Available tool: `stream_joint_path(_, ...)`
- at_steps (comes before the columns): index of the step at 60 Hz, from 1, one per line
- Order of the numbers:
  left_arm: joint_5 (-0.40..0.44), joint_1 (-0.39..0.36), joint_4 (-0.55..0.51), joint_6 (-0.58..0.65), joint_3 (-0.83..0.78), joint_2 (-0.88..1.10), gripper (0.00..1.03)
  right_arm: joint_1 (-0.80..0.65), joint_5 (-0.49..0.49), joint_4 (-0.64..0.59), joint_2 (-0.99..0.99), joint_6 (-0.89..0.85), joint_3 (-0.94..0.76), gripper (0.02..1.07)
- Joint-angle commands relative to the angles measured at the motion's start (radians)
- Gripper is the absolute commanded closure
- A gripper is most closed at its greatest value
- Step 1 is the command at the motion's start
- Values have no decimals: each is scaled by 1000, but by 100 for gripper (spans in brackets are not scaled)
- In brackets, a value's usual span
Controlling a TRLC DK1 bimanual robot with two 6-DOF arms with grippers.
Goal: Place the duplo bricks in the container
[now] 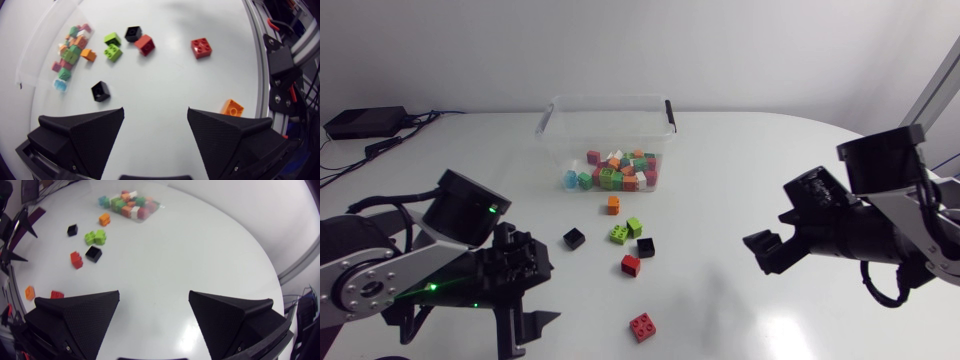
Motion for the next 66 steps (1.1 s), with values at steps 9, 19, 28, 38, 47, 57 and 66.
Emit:
stream_joint_path(9,61,-81,-89,142,-3,94,16,53,-60,2,69,-198,0,7)
stream_joint_path(19,84,-141,-145,182,-7,137,17,134,-134,-35,101,-218,14,7)
stream_joint_path(28,102,-229,-174,184,-10,173,23,226,-132,-42,99,-224,12,7)
stream_joint_path(38,107,-255,-172,184,8,243,24,298,-126,-32,128,-235,12,7)
stream_joint_path(47,113,-267,-157,179,10,263,28,315,-127,-29,151,-256,17,7)
stream_joint_path(57,114,-279,-100,170,-7,257,30,358,-127,-29,170,-278,18,7)
stream_joint_path(66,113,-305,-57,168,-32,257,43,379,-127,-29,211,-303,28,7)
